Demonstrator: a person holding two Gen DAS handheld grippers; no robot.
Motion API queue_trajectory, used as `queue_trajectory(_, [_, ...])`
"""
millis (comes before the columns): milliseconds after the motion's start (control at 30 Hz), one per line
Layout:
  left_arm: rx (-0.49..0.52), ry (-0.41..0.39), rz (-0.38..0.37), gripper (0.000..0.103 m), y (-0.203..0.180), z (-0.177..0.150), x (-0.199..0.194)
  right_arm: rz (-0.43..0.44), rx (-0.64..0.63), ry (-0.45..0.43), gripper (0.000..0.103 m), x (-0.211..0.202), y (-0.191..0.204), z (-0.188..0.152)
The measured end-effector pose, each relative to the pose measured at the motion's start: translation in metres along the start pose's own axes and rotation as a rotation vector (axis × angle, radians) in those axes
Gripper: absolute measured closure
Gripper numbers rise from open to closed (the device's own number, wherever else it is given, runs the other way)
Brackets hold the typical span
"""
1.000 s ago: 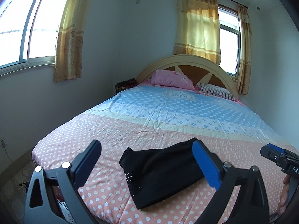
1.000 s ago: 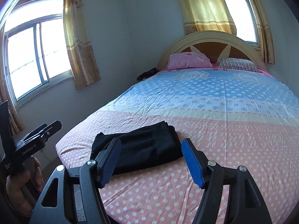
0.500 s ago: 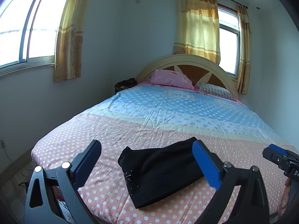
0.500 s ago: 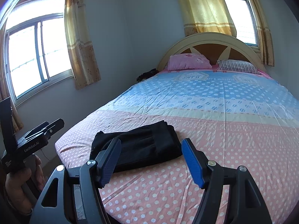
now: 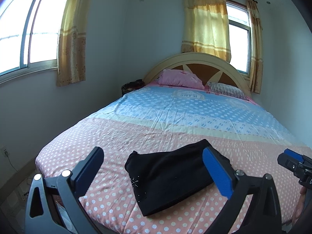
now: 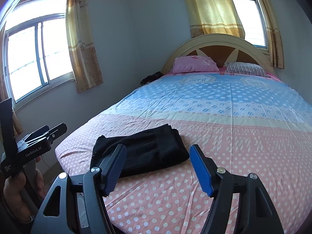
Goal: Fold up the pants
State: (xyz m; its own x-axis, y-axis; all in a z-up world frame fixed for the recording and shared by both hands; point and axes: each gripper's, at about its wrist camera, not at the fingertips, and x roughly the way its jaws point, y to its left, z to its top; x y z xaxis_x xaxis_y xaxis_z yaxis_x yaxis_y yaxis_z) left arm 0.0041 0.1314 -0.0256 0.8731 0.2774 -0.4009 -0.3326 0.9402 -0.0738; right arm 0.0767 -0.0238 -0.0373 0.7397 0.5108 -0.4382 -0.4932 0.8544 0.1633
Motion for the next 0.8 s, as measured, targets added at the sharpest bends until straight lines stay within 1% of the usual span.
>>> queue_trajectory(67, [0.008, -0.005, 0.019, 0.0, -0.001, 0.0, 0.0, 0.0, -0.005, -0.002, 0.034, -0.001, 0.001, -0.001])
queue_trajectory(200, [0.011, -0.01, 0.013, 0.0, -0.003, 0.002, -0.001, -0.01, -0.016, -0.01, 0.034, -0.003, 0.003, -0.001])
queue_trajectory(333, [0.022, -0.013, 0.034, 0.0, -0.005, 0.002, 0.0, -0.018, -0.03, -0.015, 0.034, -0.006, 0.005, -0.002])
queue_trajectory(533, [0.011, -0.001, 0.06, 0.0, -0.003, 0.001, 0.003, -0.019, -0.038, -0.007, 0.034, -0.005, 0.007, -0.006])
queue_trajectory(800, [0.022, 0.005, 0.043, 0.0, -0.005, -0.004, 0.006, -0.023, -0.046, 0.005, 0.034, -0.002, 0.005, -0.012])
